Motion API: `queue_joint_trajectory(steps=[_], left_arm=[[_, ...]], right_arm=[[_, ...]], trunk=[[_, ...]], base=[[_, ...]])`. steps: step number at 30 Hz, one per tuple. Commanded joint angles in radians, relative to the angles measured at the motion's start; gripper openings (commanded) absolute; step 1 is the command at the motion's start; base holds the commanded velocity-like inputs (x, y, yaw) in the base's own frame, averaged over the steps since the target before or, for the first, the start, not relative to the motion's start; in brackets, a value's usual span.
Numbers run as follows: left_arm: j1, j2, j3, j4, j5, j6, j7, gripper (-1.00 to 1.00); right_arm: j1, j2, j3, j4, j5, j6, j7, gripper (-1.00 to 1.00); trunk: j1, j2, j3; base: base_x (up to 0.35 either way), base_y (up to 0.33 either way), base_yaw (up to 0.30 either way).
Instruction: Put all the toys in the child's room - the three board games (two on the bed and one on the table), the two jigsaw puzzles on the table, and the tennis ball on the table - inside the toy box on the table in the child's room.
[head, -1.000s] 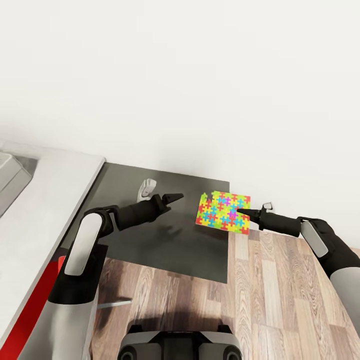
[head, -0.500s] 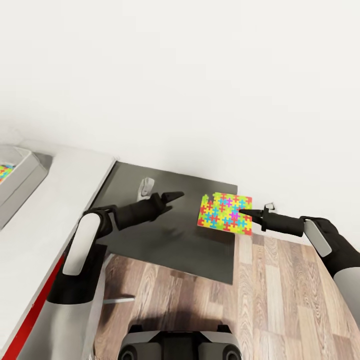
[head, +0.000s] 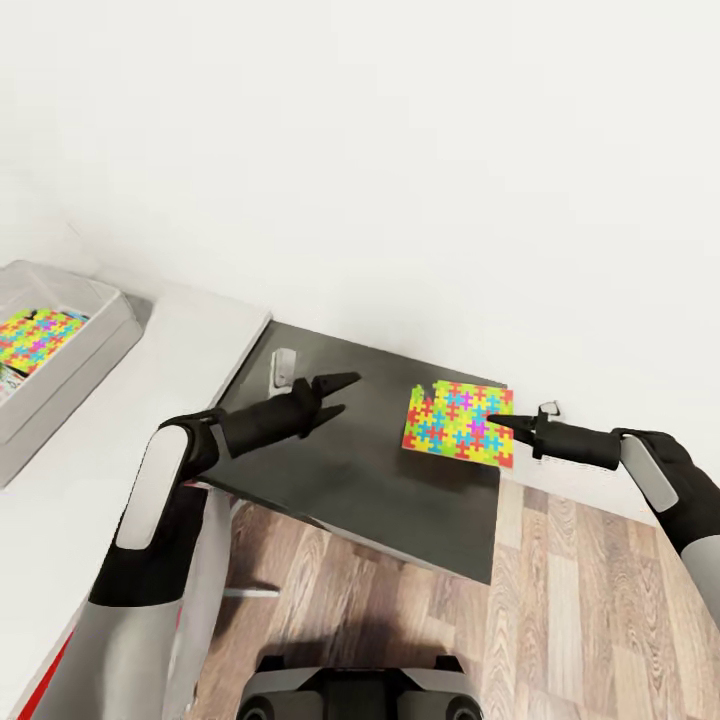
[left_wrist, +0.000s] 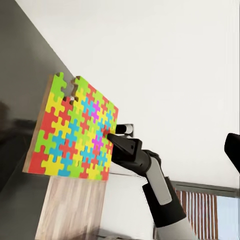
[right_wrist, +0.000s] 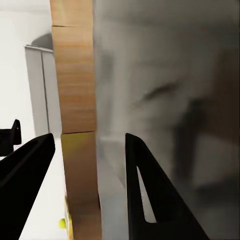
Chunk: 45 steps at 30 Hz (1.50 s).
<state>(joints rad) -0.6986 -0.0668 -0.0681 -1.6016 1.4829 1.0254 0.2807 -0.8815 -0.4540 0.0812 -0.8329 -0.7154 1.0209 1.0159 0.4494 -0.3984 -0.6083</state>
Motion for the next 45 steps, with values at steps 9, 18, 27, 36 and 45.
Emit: queue_joint_trajectory(steps=[9,18,27,36,45], left_arm=[[-0.001,-0.001,0.006,0.000,0.028,0.005,0.006,1.00],[-0.001,-0.001,0.003,0.000,0.045,0.005,0.003,1.00],[-0.002,-0.001,0.000,-0.001,0.066,0.007,0.002,1.00],[-0.005,-0.001,-0.010,-0.002,0.072,0.008,0.001,1.00],[-0.004,-0.001,-0.012,-0.004,0.078,0.008,-0.001,1.00]], right_arm=[[0.002,-0.032,0.001,-0.026,-0.003,0.026,0.004,-1.00],[0.002,-0.058,-0.015,-0.032,-0.003,0.026,0.048,-1.00],[0.003,-0.081,-0.021,-0.033,-0.001,0.026,0.097,-1.00],[0.003,-0.098,-0.024,-0.031,-0.001,0.026,0.110,-1.00],[0.003,-0.120,-0.026,-0.030,-0.004,0.026,0.119,-1.00]], trunk=[[0.001,-0.002,0.009],[0.001,-0.002,0.019],[0.001,-0.002,0.029],[0.001,-0.002,0.040],[0.001,-0.002,0.050]], base=[[0.000,0.000,0.216],[0.000,0.000,0.217],[0.000,0.000,0.217],[0.000,0.000,0.217],[0.000,0.000,0.217]])
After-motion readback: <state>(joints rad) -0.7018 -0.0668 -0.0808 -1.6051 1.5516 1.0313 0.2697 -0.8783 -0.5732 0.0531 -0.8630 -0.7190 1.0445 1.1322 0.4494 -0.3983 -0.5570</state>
